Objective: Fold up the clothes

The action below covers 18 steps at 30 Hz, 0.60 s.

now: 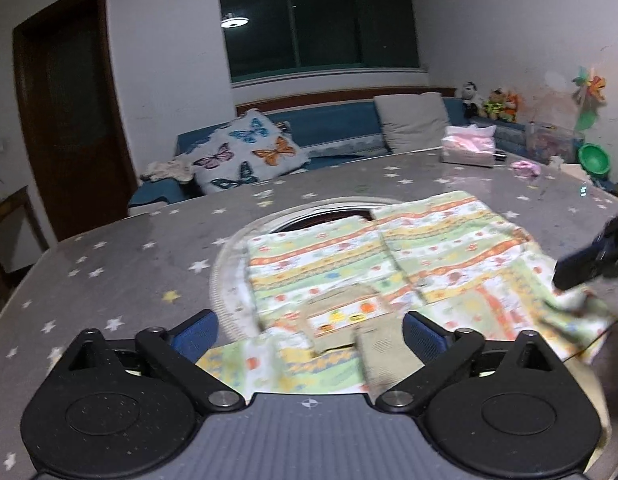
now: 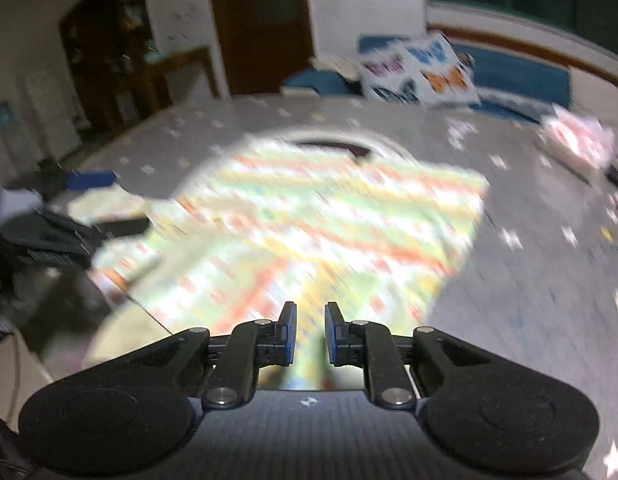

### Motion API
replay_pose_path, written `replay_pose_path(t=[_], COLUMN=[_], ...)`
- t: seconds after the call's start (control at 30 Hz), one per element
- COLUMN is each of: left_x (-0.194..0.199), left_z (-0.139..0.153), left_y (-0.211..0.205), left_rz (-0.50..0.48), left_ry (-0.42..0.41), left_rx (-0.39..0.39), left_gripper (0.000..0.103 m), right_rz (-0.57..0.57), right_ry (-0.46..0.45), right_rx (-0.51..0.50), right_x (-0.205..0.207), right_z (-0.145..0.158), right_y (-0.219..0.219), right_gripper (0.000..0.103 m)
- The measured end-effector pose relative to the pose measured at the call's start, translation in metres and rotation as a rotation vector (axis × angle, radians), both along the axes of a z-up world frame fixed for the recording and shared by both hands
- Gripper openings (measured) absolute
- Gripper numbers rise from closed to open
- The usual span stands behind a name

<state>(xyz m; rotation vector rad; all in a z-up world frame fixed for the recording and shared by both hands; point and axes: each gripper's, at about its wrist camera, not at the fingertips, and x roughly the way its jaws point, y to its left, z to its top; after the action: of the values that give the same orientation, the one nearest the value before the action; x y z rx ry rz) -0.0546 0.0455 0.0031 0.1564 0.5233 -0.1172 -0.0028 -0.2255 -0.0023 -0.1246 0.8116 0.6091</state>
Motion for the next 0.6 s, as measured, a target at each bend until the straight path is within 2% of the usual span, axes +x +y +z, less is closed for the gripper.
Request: replay_pose_path(t=[0.07, 0.1, 0.23, 0.37, 0.43, 0.5, 0.53, 0.6], left_x=[0.003, 0.005, 0.009, 0.013, 0.015, 0.017, 0.018, 0.020], left_z=[-0.002, -0.003, -0.010, -0.017, -0.021, -0.025, -0.027, -0.030], left_y=[-0.009, -0.012, -0.021, -0.029, -0.033, -0.037, -0.039, -0.043], left_rz=[-0.032, -0.049, -0.087, -0.122, -0.140, -0.158, -0.167, -0.184], left_ry=[0.009, 0.014, 0.036, 0.057, 0.068, 0.078, 0.084, 0.094], left_rx=[-0.005, -0.006, 0.008, 0.024, 0.032, 0.040, 0.044, 0.052], left_gripper=[0.080, 0.072, 0.047, 0.037, 0.027, 0.025, 0.021, 0.020], right_rz=[-0.025, -0.034, -0.049, -0.068, -0.079, -0.088, -0.089, -0.090], right_ry=[0.026, 0.036, 0.011, -0.028, -0.039, -0.048, -0.047, -0.046], right_rx=[-0.029, -0.035, -0.018, 0.008, -0.004, -0.012, -0.012, -0.011], right_x=[0.000, 0.001, 0.003, 0.019, 0.029, 0.036, 0.036, 0.036], right_z=[-0.013, -0.017, -0.011, -0.008, -0.013, -0.017, -0.017, -0.017], right_y=[-0.007, -0.011, -0.019, -0.016, -0.013, -0.010, -0.010, -0.010], right_gripper=[0.015, 0.014, 0.014, 0.016, 0.017, 0.017, 0.017, 0.016])
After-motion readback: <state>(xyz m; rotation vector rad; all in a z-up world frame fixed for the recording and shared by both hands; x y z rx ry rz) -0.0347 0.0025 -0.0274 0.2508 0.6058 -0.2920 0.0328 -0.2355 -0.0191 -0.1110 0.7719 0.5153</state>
